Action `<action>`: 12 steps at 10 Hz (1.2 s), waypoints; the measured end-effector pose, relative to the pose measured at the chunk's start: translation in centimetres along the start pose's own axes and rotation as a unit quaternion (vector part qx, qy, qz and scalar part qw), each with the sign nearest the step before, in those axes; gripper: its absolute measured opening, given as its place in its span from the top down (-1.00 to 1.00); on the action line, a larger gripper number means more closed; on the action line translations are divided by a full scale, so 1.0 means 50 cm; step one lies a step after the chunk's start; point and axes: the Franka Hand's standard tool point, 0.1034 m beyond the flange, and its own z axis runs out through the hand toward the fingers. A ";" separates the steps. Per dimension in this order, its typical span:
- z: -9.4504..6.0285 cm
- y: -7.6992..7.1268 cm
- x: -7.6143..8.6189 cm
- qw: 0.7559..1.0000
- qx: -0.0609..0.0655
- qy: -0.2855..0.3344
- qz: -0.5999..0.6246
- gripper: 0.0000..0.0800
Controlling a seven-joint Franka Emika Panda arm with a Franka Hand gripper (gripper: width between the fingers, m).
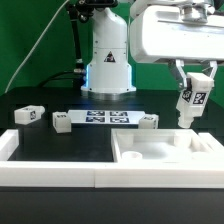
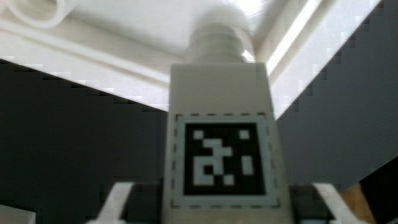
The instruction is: Assemble one leg
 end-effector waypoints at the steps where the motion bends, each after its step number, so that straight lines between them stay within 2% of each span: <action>1: 0.007 -0.018 -0.005 1.000 0.003 0.000 0.001 0.27; 2: 0.012 -0.027 0.011 1.000 0.008 -0.007 -0.001 0.27; 3: 0.018 -0.018 0.030 1.000 0.006 0.001 -0.005 0.27; 4: 0.031 -0.006 0.035 1.000 0.002 0.011 -0.010 0.27; 6: 0.045 -0.002 0.034 1.000 0.001 0.011 -0.008 0.27; 7: 0.049 0.002 0.037 1.000 -0.005 0.030 -0.007 0.27; 11: 0.086 -0.011 0.020 1.000 0.001 0.020 -0.008 0.27; 12: 0.093 -0.012 0.026 1.000 0.000 0.025 -0.008 0.27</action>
Offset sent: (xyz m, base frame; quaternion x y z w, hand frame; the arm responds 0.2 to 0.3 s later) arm 0.0370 0.0050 -0.0044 0.0147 0.0837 -0.0156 0.9963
